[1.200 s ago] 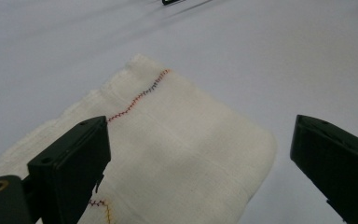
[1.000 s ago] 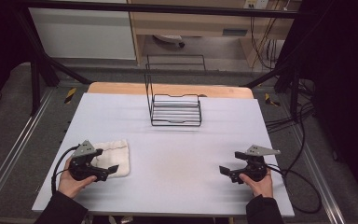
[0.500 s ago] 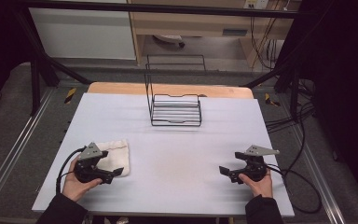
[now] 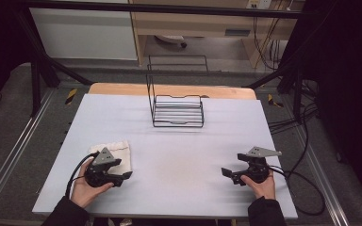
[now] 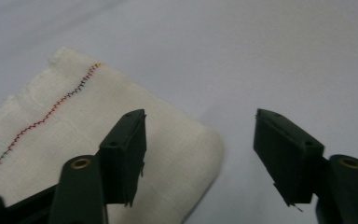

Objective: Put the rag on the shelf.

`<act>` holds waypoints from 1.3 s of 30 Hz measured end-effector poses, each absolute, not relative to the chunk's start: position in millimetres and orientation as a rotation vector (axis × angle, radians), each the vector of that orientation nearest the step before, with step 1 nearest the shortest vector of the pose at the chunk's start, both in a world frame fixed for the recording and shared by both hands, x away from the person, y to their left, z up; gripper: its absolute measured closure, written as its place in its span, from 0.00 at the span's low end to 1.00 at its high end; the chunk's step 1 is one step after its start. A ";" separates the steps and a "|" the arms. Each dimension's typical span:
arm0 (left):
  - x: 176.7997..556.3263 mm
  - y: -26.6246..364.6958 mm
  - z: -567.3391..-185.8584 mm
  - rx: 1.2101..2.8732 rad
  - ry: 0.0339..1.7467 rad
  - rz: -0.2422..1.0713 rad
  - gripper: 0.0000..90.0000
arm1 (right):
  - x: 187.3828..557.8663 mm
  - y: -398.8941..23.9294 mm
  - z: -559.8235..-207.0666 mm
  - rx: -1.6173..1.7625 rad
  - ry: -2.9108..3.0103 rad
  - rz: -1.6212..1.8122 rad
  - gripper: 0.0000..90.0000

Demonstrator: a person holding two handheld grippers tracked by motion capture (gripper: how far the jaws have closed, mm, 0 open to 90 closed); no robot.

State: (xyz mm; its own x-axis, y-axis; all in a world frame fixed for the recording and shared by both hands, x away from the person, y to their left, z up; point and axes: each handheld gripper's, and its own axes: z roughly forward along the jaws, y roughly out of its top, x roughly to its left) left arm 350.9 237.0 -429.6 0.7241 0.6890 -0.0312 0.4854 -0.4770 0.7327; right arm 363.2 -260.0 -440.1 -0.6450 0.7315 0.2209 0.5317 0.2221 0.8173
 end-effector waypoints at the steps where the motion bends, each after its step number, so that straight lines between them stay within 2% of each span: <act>1: 350.4 235.5 -430.0 2.178 0.878 0.340 0.43 | 363.2 -259.9 -440.2 1.203 2.284 1.388 0.01; 6: 348.3 226.9 -431.2 2.235 0.845 0.352 0.55 | 363.3 -259.8 -440.3 1.204 2.285 1.385 0.01; 8: 348.5 224.3 -432.7 2.255 0.847 0.354 0.57 | 363.1 -259.8 -440.2 1.207 2.286 1.385 0.01; 9: 348.9 222.5 -434.0 2.273 0.848 0.351 0.62 | 363.1 -260.1 -440.2 1.205 2.285 1.385 0.01; 24: 353.1 221.5 -436.5 2.300 0.919 0.362 0.83 | 363.0 -260.0 -440.2 1.209 2.289 1.380 0.01; 25: 353.6 221.6 -436.3 2.299 0.920 0.360 0.88 | 363.0 -260.1 -440.2 1.209 2.289 1.379 0.01; 33: 355.0 223.4 -432.9 2.274 0.931 0.350 0.94 | 363.3 -260.0 -440.3 1.207 2.290 1.380 0.01; 39: 358.9 221.1 -419.8 2.159 0.975 0.331 0.94 | 363.3 -259.7 -440.3 1.212 2.289 1.383 0.01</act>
State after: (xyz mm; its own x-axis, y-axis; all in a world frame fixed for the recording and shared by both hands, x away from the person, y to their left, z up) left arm 358.9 221.1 -419.8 0.6790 0.7316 -0.0619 0.5432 -0.4439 0.7127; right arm 363.3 -259.7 -440.3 -0.6418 0.7328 0.2260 0.5408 0.2236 0.8109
